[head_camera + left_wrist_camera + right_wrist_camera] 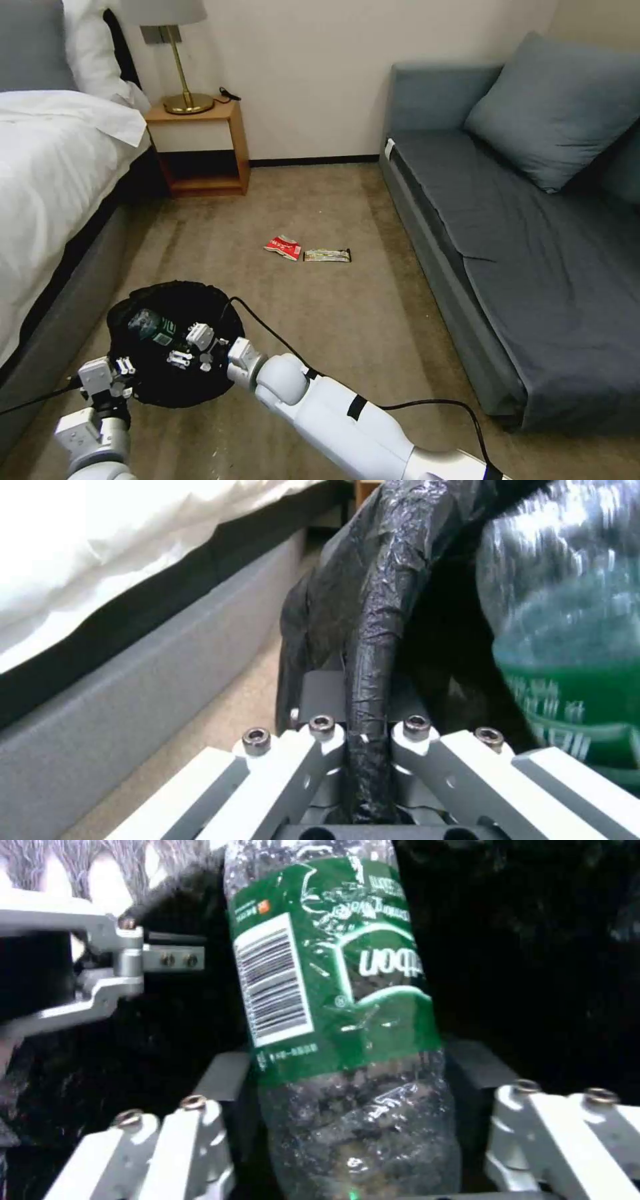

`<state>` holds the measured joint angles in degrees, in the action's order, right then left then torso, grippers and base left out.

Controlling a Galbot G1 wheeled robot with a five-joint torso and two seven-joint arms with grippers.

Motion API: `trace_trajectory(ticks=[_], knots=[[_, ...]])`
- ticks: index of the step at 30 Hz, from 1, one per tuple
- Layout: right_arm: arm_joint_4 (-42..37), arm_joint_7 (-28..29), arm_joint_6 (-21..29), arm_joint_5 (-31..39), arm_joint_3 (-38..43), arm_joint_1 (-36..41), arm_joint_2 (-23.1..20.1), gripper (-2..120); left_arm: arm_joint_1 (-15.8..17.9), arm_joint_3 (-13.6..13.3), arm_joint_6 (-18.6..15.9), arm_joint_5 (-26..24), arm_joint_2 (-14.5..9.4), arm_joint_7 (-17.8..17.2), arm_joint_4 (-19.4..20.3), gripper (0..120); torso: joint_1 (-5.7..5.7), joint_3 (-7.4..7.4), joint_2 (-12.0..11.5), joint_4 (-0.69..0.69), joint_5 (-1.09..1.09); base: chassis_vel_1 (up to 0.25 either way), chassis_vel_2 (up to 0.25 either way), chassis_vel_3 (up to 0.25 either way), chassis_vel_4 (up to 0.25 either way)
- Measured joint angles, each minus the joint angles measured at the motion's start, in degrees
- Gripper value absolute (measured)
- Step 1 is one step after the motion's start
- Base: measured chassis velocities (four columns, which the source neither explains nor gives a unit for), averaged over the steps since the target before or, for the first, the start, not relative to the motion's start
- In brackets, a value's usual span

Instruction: Pick up the trash bin, then pick up the garbage on the floor and place it into the trash bin.

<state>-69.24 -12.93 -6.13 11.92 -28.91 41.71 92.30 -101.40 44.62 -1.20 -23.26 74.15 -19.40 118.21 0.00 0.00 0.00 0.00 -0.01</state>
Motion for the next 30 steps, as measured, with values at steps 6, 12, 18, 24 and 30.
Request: trace_trajectory(ticks=[6, 12, 18, 24, 30], knots=[[-0.5, 0.2, -0.3, -0.2, 0.2, 0.1, -0.1, 88, -0.1, 0.1, 0.5, 0.0, -0.1, 0.0, -0.6, 4, 0.00, 0.00, 0.0, 0.00, 0.01, 0.000, 0.000, 0.000, 0.000], [-2.6, 0.6, -0.4, 2.1, 0.7, -0.7, -1.0, 100, 0.1, 0.3, 1.0, -0.2, -0.4, 0.0, -1.6, 4, 0.00, 0.00, 0.0, 0.01, 0.01, 0.000, 0.000, 0.000, 0.000], [-4.9, 1.2, -0.5, 4.5, 1.3, -0.9, -2.7, 100, 0.3, 0.7, 1.1, -1.3, -0.8, 0.0, -2.2, 4, 0.00, 0.00, 0.0, 0.01, 0.01, 0.000, 0.000, 0.000, 0.000], [-10.0, 6.0, -1.2, 6.9, 5.1, 0.9, -7.4, 100, 0.2, 1.5, 1.4, -3.2, -1.5, -0.2, -2.6, 4, 0.00, 0.00, 0.0, 0.01, 0.02, 0.000, 0.000, 0.000, 0.000], [-14.0, 10.5, 0.7, 8.3, 12.3, 5.2, -12.7, 100, 0.3, 1.8, 2.1, -3.0, -1.9, -0.4, -3.0, 4, 0.00, 0.00, 0.0, 0.00, 0.02, 0.000, 0.000, 0.000, 0.000]])
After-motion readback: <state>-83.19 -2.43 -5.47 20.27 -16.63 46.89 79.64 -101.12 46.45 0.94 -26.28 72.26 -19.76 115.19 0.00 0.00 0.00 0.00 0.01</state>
